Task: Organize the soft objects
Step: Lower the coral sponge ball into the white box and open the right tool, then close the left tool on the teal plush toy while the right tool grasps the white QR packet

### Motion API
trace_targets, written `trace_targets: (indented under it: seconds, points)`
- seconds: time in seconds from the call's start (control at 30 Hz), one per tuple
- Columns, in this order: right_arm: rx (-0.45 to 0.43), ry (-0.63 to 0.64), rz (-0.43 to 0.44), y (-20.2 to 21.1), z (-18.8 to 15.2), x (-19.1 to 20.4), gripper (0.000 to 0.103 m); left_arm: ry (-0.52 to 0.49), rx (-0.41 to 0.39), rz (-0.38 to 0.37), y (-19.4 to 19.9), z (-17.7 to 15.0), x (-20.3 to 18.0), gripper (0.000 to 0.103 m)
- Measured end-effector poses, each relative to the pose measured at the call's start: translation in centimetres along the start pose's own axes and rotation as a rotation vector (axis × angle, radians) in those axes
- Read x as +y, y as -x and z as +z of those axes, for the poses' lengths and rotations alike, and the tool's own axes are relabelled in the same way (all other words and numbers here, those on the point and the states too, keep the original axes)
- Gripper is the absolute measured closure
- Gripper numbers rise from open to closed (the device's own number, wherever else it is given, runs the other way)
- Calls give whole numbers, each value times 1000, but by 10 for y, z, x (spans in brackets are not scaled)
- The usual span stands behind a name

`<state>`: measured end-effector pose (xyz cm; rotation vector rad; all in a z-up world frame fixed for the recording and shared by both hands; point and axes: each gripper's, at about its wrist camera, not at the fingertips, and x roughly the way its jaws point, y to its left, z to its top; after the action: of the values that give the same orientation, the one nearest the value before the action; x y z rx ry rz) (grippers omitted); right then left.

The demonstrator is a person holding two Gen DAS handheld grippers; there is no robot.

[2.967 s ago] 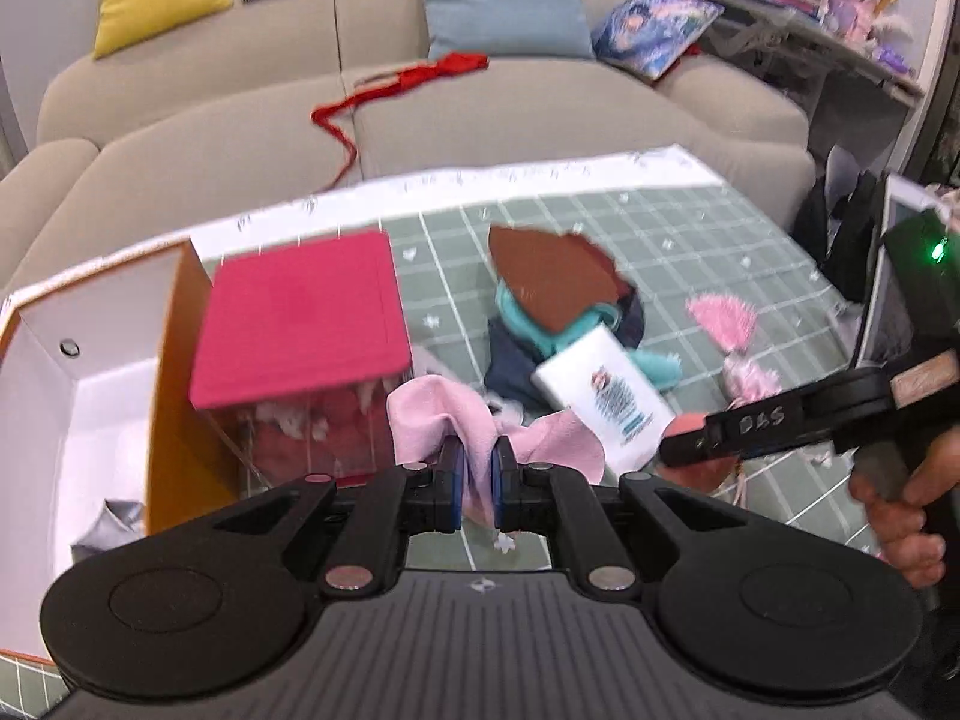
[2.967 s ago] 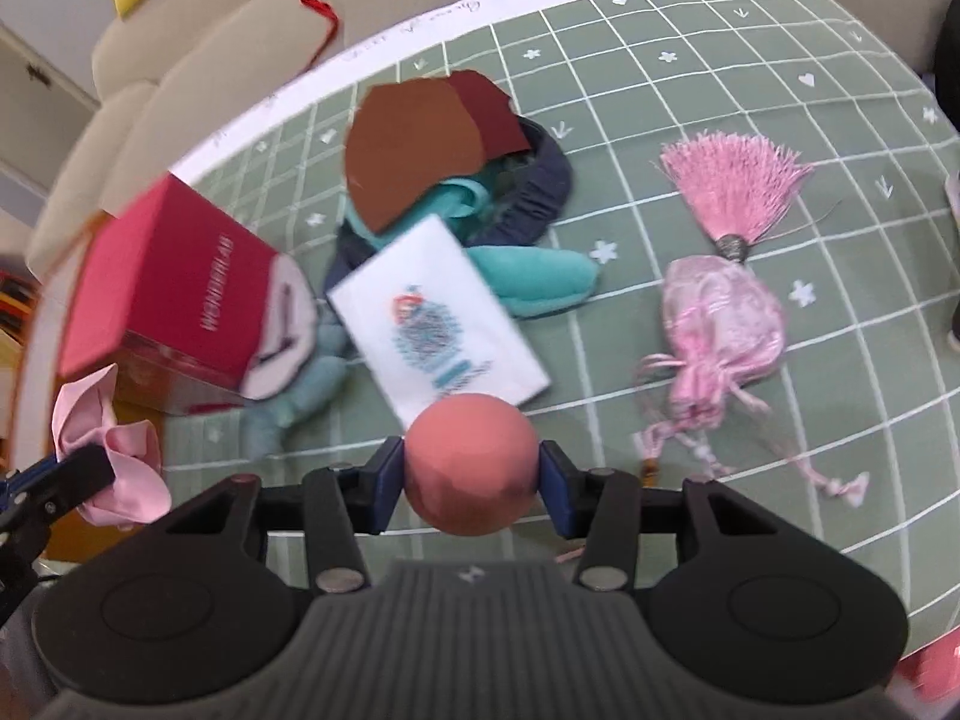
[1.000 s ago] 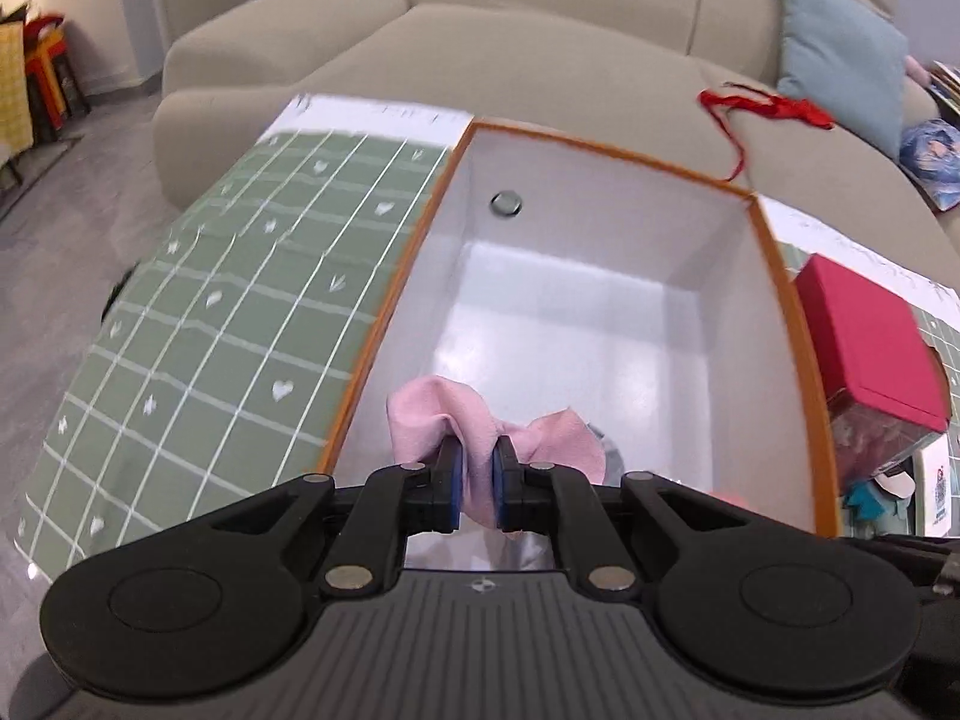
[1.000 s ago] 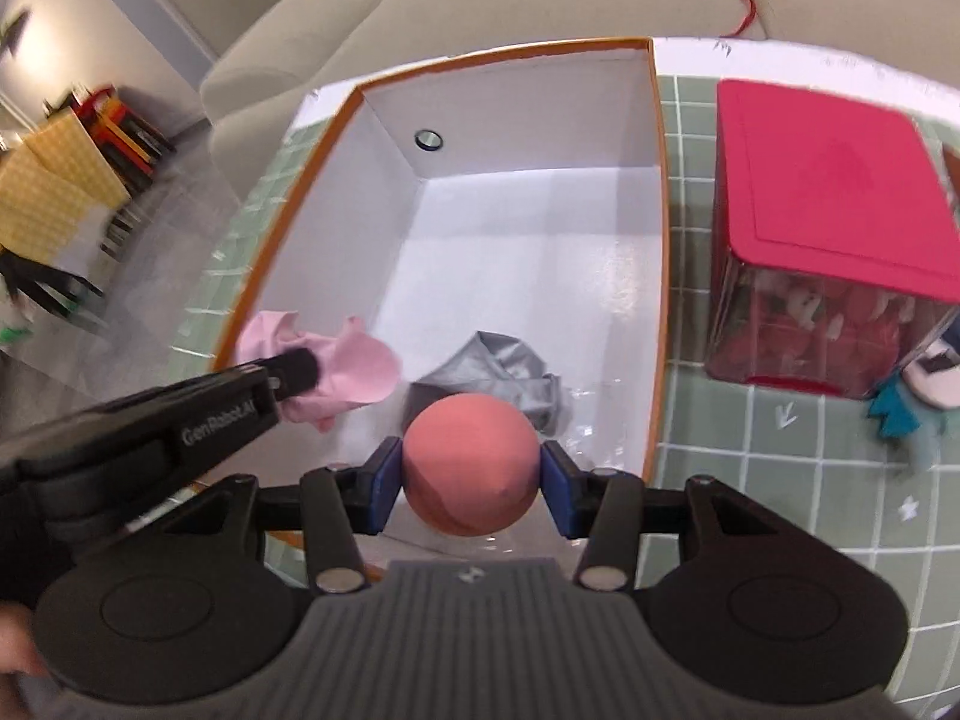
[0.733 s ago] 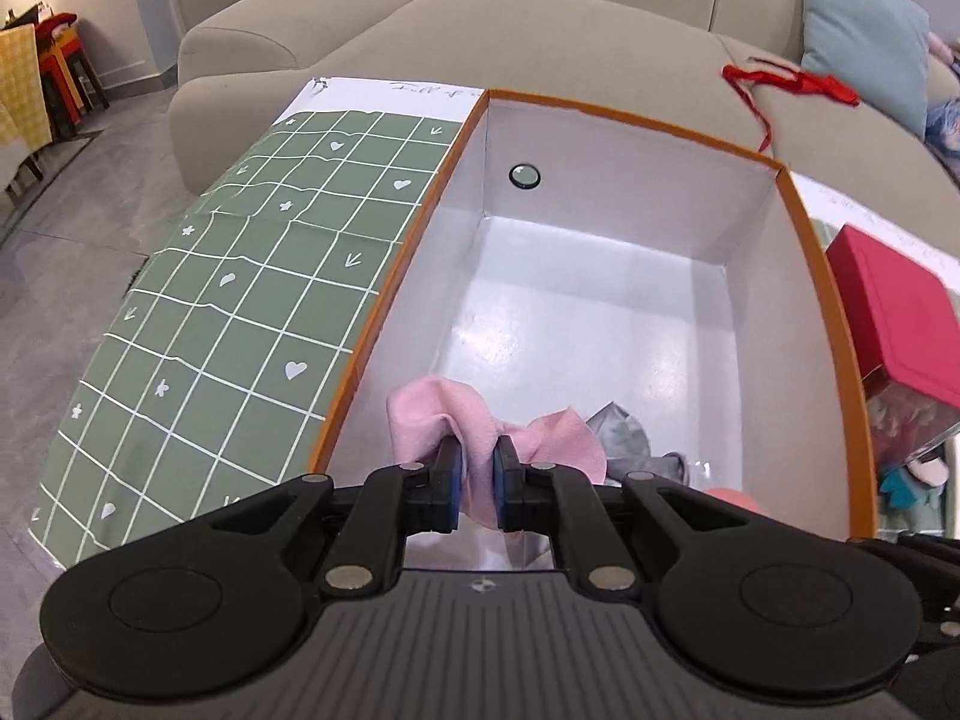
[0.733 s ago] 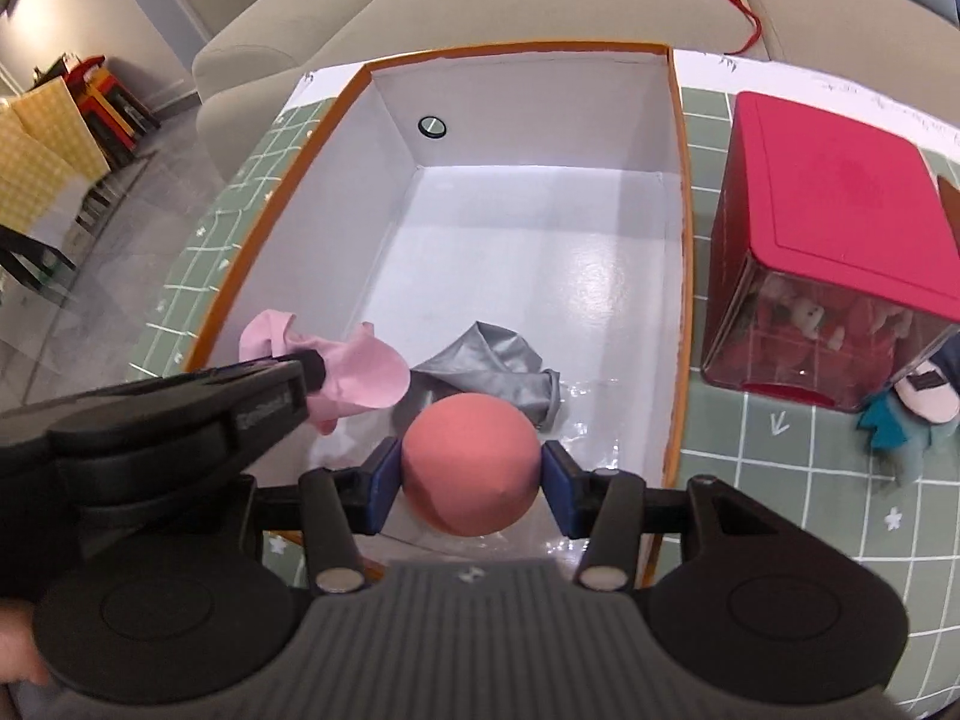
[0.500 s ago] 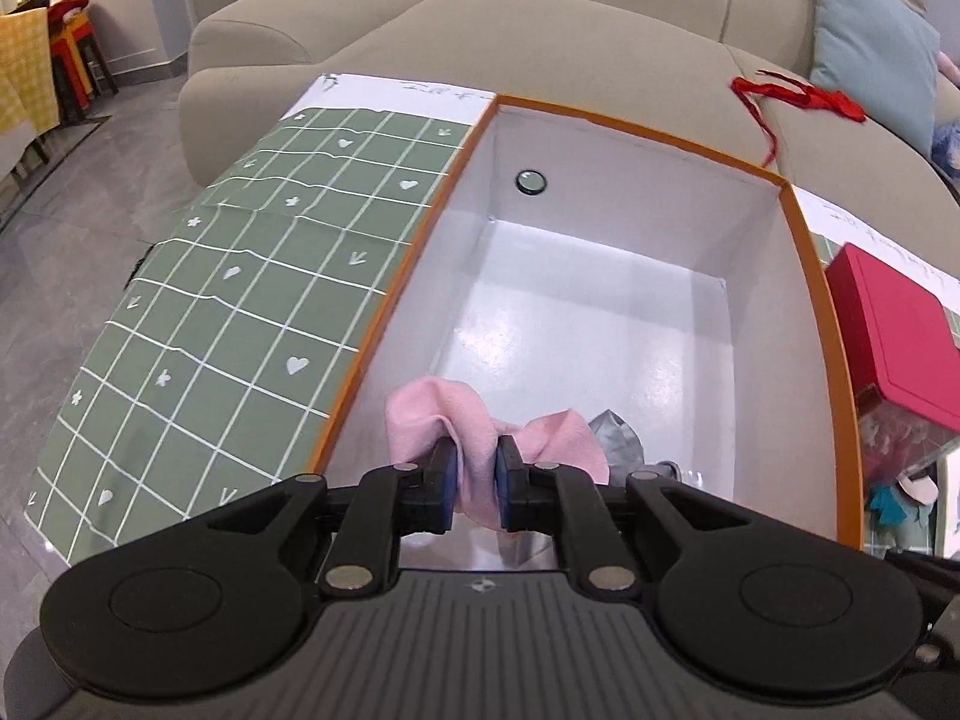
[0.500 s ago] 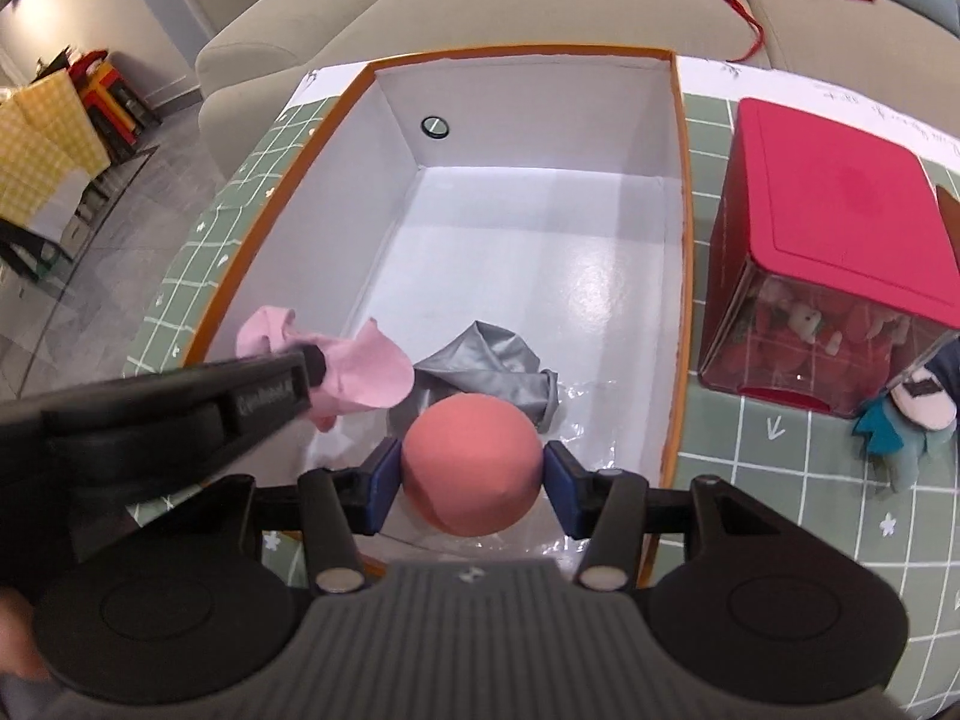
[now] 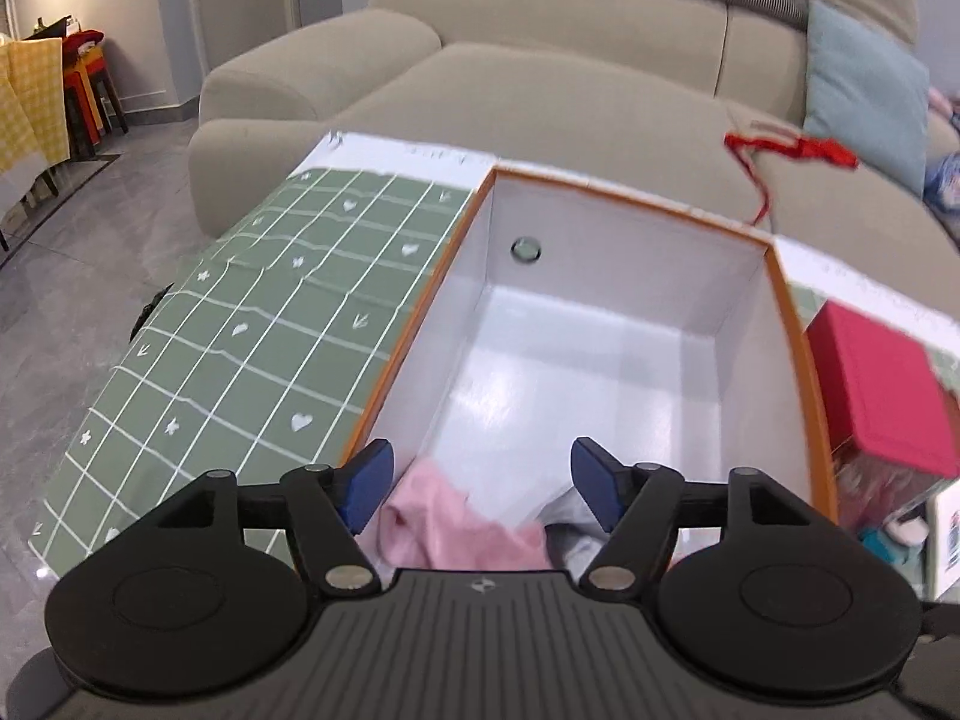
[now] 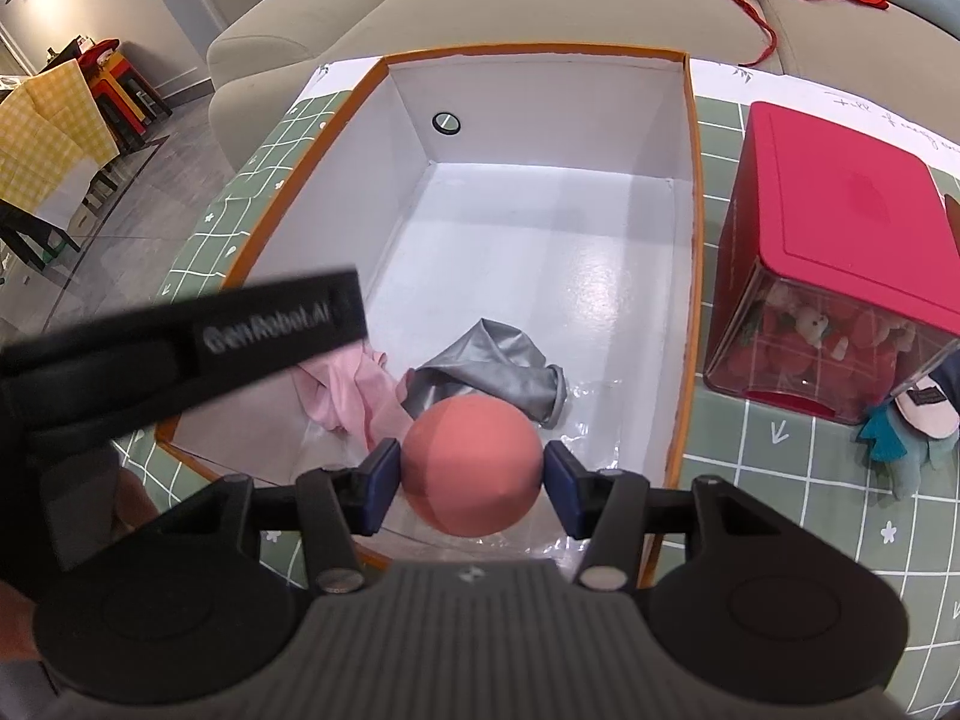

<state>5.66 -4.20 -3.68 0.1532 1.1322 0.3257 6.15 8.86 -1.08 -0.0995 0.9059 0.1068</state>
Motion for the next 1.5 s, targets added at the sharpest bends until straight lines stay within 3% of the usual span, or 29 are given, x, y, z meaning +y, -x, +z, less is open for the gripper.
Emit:
trace_targets:
  seconds: [0.53, 0.73, 1.03, 1.13, 1.3, 1.5]
  points:
    - [6, 71, -38, 3, 0, 11, 21, 85, -26, -25, 6, 5, 14, 22]
    - [-7, 91, -24, 12, 1, 11, 12, -46, -50, -24, 9, 3, 1, 15]
    - [-10, 100, -15, 20, 0, 8, 7, 9, -93, -17, 21, 6, -1, 15]
    - [-41, 100, 12, 32, 1, 2, 5, 79, -83, 3, 28, 10, 4, 15]
    - [-111, 44, 21, 62, 4, -21, 5, 171, -74, -74, 41, 17, 8, 15]
    - [-203, 7, 14, 104, 14, -55, 5, 158, -109, -80, 61, 17, -9, 15]
